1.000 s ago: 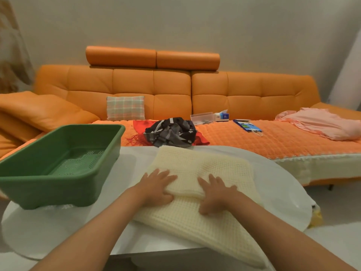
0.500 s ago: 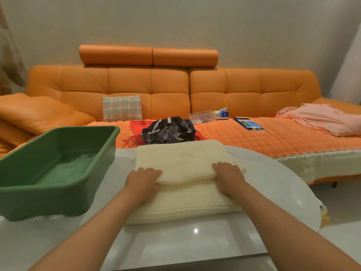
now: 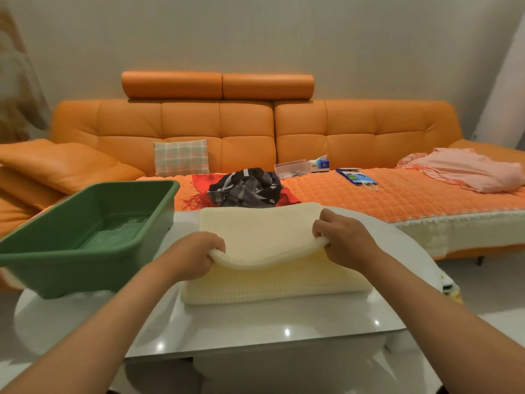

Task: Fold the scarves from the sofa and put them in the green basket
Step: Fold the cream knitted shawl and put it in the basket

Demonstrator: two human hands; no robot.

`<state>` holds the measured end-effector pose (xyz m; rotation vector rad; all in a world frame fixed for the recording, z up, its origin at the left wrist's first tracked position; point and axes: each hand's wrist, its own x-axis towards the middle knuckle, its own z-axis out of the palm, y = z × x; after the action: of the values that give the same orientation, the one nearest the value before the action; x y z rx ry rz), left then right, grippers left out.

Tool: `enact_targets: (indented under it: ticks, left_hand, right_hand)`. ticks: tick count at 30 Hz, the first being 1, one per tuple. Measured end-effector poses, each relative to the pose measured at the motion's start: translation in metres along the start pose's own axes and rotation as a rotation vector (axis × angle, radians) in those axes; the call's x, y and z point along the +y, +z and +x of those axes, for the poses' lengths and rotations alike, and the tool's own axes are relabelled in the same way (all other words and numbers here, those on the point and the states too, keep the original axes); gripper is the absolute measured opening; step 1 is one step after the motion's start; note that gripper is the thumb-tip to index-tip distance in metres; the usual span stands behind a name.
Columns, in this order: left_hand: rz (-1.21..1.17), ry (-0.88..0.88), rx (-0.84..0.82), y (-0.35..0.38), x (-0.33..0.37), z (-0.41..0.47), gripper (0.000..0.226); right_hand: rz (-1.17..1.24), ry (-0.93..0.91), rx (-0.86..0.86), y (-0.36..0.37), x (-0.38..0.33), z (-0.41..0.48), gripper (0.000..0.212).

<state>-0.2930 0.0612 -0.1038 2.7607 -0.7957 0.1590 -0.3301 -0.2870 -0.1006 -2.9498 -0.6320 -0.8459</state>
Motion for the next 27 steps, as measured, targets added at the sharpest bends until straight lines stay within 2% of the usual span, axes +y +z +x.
enact_targets:
  ticks: [2, 5, 7, 10, 12, 14, 16, 18, 20, 22, 23, 25, 27]
  left_hand:
    - [-0.002, -0.043, -0.199, 0.001, 0.006, -0.015, 0.031]
    - [0.015, -0.105, -0.437, 0.001, 0.016, -0.03, 0.014]
    - [0.057, -0.123, -0.415, -0.001, 0.026, -0.034, 0.037]
    - [0.228, -0.035, -0.332, 0.005, 0.04, -0.032, 0.074]
    - [0.176, -0.018, -0.399, 0.015, 0.044, -0.03, 0.094]
    - [0.2, -0.027, -0.51, 0.025, 0.041, -0.026, 0.092]
    - [0.291, -0.024, -0.527, 0.028, 0.033, -0.018, 0.084]
    - [0.439, -0.03, -0.433, 0.025, 0.023, -0.008, 0.072]
    - [0.611, -0.117, -0.327, 0.02, 0.01, 0.0, 0.064]
    - [0.729, -0.236, -0.306, 0.017, 0.001, 0.004, 0.065]
    - [0.752, -0.273, -0.313, 0.016, 0.001, 0.006, 0.066]
    - [0.673, -0.261, -0.289, 0.011, 0.009, 0.011, 0.065]
    - [0.385, -0.198, -0.208, 0.009, 0.028, 0.016, 0.062]
  right_hand:
    - [0.021, 0.044, -0.127, -0.012, -0.005, -0.01, 0.026]
    - [0.152, 0.163, -0.562, -0.016, -0.013, -0.028, 0.021]
    - [0.291, 0.249, -0.717, -0.011, -0.015, -0.036, 0.021]
    - [0.351, 0.294, -0.585, -0.009, -0.011, -0.036, 0.043]
    - [0.403, 0.297, -0.526, -0.008, -0.014, -0.033, 0.053]
    - [0.468, 0.35, -0.561, -0.001, -0.016, -0.032, 0.05]
    - [0.375, 0.397, -0.701, 0.009, -0.016, -0.033, 0.056]
    - [0.207, 0.405, -0.794, 0.014, -0.02, -0.029, 0.068]
    - [0.087, 0.39, -0.791, 0.012, -0.031, -0.017, 0.071]
    - [0.061, 0.37, -0.766, 0.005, -0.047, -0.005, 0.067]
    - [0.097, 0.36, -0.753, 0.001, -0.054, 0.001, 0.062]
    - [0.342, 0.386, -0.776, -0.006, -0.066, 0.009, 0.045]
    - [0.634, 0.383, -0.845, -0.005, -0.073, 0.014, 0.03]
